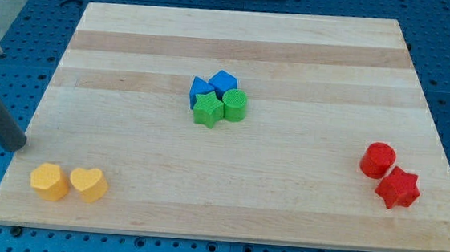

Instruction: Move the yellow hexagon along with the yellow heart to the bottom center of the board

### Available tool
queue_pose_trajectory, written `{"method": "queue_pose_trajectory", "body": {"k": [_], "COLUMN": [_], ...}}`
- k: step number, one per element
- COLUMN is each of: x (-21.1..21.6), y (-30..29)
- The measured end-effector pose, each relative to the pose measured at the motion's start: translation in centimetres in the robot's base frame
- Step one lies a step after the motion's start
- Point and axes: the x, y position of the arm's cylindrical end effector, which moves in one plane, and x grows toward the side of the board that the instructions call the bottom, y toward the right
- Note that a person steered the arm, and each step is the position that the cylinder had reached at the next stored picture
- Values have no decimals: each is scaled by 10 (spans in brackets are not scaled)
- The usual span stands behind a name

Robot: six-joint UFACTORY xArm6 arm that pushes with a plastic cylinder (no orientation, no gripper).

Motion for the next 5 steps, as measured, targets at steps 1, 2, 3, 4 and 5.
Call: {"method": "queue_pose_trajectory", "body": {"k": [1, 2, 3, 4, 5], "x": [15, 41, 54, 56, 63], "y": [1, 1, 2, 32, 68]}}
